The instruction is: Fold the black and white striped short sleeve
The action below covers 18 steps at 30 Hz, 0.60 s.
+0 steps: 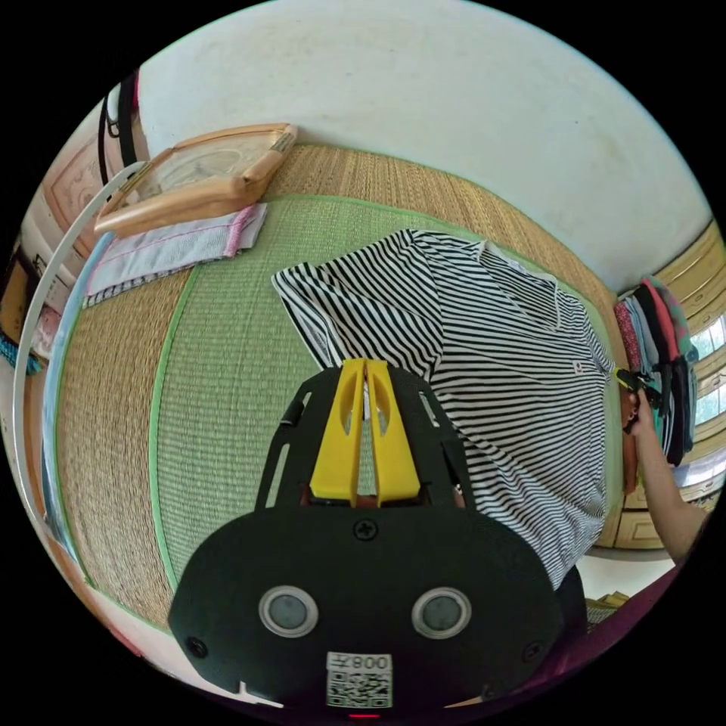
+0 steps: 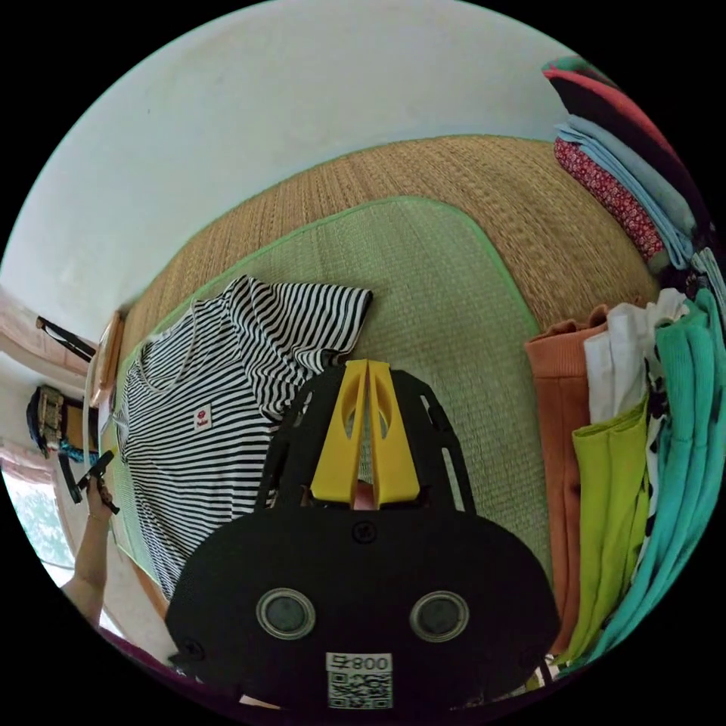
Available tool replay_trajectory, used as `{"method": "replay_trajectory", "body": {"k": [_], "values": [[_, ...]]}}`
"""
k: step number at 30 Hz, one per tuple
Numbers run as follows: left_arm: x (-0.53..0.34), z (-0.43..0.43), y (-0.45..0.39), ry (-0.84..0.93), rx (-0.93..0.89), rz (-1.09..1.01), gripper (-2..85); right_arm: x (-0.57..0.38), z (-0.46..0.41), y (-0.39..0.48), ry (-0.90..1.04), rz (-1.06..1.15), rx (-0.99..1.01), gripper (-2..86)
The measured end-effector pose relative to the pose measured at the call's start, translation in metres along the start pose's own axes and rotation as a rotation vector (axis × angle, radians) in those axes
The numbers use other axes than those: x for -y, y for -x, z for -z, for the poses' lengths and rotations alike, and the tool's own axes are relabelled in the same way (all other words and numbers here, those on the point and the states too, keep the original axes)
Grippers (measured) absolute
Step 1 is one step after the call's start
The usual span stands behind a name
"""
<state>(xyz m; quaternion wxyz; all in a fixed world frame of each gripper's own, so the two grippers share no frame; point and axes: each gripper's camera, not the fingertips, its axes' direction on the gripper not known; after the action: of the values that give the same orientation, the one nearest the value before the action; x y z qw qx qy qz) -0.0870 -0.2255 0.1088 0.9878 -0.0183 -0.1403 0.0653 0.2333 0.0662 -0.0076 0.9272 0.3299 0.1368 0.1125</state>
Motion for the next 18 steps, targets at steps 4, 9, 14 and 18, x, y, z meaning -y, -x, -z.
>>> {"method": "replay_trajectory", "body": {"k": [4, 9, 14, 18], "values": [[-0.013, -0.004, -0.002, -0.009, -0.038, -0.029, 0.2, 0.001, 0.022, -0.009, -0.04, 0.022, 0.087, 0.0], [-0.008, -0.02, -0.006, -0.037, -0.027, -0.044, 0.2, 0.04, 0.018, -0.005, -0.013, 0.06, 0.076, 0.0], [-0.002, -0.044, 0.014, -0.037, 0.036, 0.005, 0.1, 0.083, 0.001, -0.015, 0.069, 0.071, -0.025, -0.2], [-0.009, -0.059, 0.045, -0.049, 0.02, 0.1, 0.1, 0.118, 0.011, -0.03, 0.076, 0.07, -0.064, -0.1]]}}
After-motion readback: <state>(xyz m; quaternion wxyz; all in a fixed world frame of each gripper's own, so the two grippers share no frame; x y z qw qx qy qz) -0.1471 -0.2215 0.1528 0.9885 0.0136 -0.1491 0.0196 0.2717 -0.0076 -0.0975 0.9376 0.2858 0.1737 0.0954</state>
